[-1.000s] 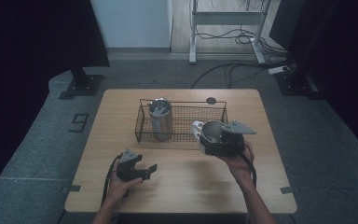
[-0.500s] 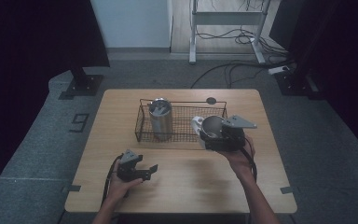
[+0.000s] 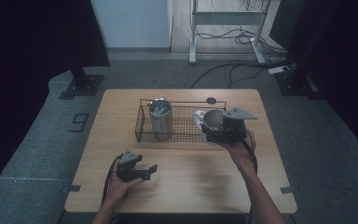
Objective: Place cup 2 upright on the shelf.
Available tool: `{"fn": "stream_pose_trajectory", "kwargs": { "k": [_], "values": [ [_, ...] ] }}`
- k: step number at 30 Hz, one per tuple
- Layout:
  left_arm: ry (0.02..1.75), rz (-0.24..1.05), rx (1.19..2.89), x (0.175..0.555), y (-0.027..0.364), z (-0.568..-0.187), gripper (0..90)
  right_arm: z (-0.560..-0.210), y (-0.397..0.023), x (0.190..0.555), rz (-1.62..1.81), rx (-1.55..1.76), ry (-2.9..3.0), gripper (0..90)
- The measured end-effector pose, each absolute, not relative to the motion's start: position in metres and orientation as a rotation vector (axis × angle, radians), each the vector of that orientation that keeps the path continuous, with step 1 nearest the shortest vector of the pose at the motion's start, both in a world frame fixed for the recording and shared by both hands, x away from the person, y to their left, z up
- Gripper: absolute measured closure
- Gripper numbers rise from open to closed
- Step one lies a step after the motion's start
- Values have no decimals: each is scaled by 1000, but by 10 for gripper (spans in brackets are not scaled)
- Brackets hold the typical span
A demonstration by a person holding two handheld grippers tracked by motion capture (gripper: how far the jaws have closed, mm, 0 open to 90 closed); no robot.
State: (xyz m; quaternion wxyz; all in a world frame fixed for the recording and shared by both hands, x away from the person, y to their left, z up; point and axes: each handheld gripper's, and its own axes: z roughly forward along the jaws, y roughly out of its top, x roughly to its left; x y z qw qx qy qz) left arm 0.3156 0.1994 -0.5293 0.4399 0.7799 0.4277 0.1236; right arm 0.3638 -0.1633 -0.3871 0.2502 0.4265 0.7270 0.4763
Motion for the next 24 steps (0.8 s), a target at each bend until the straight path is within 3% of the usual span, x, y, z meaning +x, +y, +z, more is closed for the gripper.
{"fn": "stream_pose_trajectory", "kwargs": {
  "k": [24],
  "values": [
    [1062,310,1947,316,198,-531,159,-388,-170,396,1276,1188,1963,63]
  ]
}}
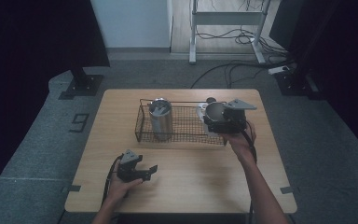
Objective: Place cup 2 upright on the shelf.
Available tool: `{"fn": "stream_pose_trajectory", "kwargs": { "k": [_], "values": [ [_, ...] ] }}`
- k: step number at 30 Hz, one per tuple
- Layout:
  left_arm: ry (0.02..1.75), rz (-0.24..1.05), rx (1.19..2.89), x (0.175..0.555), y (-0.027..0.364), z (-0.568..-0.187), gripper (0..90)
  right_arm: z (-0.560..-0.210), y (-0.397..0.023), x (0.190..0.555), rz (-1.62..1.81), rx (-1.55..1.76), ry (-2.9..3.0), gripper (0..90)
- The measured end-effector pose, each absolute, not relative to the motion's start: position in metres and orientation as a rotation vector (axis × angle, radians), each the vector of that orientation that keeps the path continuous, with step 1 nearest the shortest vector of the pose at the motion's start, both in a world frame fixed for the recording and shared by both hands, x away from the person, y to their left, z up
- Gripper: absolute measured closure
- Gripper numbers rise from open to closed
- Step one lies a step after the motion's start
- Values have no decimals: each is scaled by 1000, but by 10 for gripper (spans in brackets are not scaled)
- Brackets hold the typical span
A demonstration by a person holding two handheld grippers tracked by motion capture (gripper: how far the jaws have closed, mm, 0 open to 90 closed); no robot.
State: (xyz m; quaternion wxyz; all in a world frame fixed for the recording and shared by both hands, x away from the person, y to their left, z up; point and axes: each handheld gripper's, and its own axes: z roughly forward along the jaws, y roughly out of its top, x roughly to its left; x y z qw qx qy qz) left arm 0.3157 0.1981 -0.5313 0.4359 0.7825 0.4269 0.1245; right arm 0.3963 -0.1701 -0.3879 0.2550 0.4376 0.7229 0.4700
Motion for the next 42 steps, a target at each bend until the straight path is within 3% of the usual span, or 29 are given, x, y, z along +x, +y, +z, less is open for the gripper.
{"fn": "stream_pose_trajectory", "kwargs": {
  "k": [42],
  "values": [
    [1054,314,1969,316,196,-534,159,-400,-170,446,1218,1252,1962,63]
  ]
}}
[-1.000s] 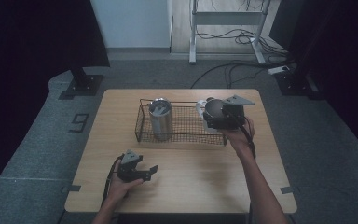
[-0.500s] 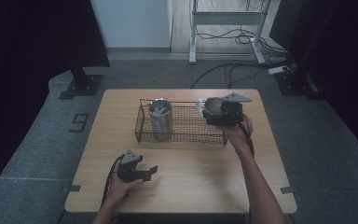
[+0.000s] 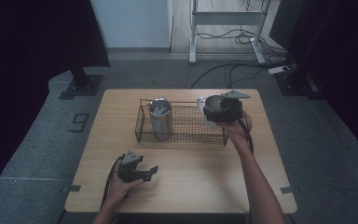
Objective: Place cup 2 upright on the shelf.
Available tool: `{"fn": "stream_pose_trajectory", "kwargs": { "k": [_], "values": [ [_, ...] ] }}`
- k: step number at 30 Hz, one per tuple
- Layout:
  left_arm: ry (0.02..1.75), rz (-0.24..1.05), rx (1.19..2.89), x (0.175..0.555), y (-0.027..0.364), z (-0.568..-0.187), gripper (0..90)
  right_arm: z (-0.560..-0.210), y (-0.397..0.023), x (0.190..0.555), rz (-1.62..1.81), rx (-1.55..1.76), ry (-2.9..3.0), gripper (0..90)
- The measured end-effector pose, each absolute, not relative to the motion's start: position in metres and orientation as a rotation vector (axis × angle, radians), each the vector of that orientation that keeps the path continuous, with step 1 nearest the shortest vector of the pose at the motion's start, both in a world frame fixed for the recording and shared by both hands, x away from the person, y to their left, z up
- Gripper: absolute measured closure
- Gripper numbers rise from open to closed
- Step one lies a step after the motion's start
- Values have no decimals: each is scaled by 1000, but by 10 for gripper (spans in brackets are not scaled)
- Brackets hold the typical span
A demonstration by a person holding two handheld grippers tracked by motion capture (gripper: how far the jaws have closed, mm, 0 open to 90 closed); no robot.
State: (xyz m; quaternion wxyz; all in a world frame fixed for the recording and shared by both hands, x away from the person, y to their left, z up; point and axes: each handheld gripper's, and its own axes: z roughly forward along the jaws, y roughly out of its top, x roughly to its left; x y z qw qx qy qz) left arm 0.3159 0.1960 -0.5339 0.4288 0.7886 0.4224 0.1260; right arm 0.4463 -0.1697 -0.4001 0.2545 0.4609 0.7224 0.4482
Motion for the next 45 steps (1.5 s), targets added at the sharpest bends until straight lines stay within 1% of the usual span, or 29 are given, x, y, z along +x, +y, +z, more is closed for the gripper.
{"fn": "stream_pose_trajectory", "kwargs": {
  "k": [11,20,45],
  "values": [
    [1053,314,1971,316,196,-534,159,-410,-163,456,1214,1248,1987,63],
    [1049,314,1980,315,194,-535,159,-427,-160,462,1204,1272,2006,62],
    [1046,314,1988,315,194,-535,159,-450,-153,471,1166,1296,2059,62]
  ]
}}
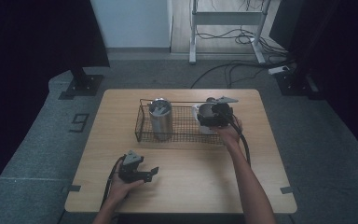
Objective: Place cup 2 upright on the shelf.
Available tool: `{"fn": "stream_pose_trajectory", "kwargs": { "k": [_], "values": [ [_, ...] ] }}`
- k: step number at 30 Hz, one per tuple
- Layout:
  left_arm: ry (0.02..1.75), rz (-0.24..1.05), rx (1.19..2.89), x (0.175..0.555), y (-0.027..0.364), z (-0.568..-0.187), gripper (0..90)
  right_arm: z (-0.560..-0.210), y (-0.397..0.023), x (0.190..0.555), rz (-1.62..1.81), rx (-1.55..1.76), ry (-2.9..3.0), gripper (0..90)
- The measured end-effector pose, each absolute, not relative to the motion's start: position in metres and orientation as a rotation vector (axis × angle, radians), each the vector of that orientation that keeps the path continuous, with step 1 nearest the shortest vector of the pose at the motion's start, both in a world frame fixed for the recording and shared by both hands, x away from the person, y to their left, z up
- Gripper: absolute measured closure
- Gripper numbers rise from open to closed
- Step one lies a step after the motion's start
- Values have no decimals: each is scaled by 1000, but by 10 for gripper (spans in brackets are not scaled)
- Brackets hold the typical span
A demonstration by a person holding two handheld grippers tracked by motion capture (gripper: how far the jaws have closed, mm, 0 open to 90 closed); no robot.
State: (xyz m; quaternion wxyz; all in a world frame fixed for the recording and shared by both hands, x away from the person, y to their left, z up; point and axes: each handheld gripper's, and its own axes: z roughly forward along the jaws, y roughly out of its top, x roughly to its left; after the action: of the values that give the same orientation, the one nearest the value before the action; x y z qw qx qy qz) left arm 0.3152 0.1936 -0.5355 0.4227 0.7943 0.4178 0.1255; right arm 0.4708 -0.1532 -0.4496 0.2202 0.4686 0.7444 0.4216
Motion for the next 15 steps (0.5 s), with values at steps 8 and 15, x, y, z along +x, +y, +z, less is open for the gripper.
{"fn": "stream_pose_trajectory", "kwargs": {
  "k": [8,15],
  "values": [
    [1045,315,1996,316,193,-536,159,-463,-154,472,1119,1318,2075,62],
    [1044,316,1998,315,193,-536,159,-471,-156,472,1096,1334,2087,62]
  ]
}}
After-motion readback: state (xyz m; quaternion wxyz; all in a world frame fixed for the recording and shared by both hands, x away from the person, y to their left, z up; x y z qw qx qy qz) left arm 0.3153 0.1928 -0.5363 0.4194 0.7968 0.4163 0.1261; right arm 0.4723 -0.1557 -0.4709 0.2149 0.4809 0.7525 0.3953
